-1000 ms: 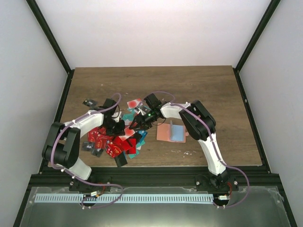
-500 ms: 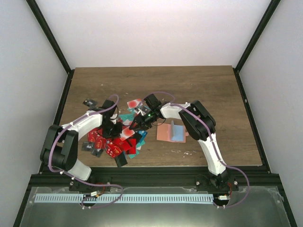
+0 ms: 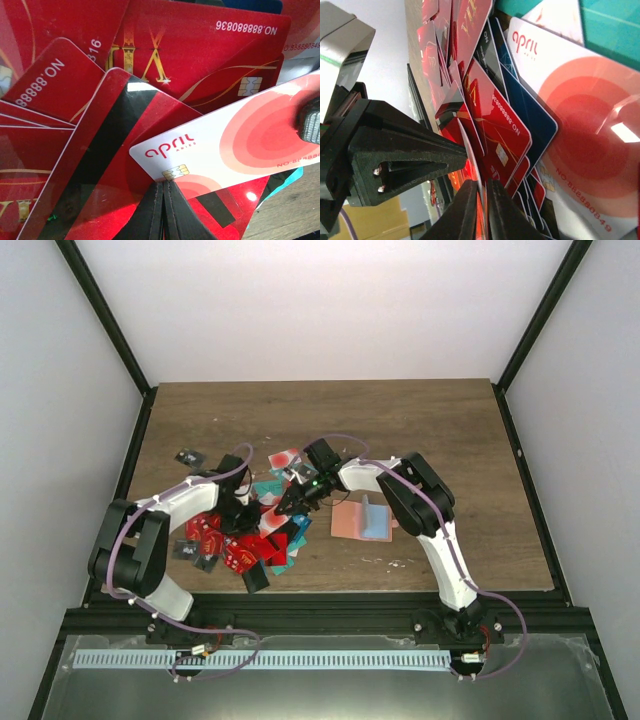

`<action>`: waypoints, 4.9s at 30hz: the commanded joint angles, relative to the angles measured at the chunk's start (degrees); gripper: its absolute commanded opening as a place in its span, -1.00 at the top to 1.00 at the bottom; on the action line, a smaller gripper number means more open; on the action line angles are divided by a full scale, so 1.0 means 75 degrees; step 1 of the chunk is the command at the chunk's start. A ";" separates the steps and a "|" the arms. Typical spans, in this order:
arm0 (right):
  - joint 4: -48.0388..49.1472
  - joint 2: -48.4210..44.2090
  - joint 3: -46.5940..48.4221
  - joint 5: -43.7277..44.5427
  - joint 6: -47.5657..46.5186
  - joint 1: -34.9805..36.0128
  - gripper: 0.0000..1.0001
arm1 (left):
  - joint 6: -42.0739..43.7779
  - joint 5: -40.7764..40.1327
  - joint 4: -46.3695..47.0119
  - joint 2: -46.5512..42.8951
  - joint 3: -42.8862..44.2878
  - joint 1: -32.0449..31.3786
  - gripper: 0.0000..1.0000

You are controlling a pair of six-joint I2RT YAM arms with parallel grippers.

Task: Put the credit cards into the card holder
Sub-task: Pick up the credit card from the center of the board, then insert the credit card into the card holder.

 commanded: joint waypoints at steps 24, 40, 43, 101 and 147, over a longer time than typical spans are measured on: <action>-0.3388 -0.2280 0.0145 0.0148 -0.4156 -0.0490 0.99 | 0.1914 0.2011 -0.0099 -0.1440 0.1994 0.0018 0.66; -0.2548 -0.5952 -0.2715 0.1397 -0.5885 -0.0567 0.99 | 0.1806 0.3256 0.1204 -0.3064 0.1618 -0.0409 0.16; -0.2463 -0.6776 -0.3262 0.0976 -0.6639 -0.0562 0.99 | 0.2189 0.3323 0.1522 -0.3411 0.1376 -0.0731 0.14; -0.1663 -0.9296 -0.5039 0.7486 -0.2053 -0.1510 -0.42 | 0.2466 -0.0581 0.0355 -0.1969 0.2148 -0.3159 0.92; -0.3122 -0.5105 -0.3394 0.6514 -0.0600 -0.1150 0.27 | 0.0957 0.0660 0.1321 0.0155 0.2121 -0.3040 0.92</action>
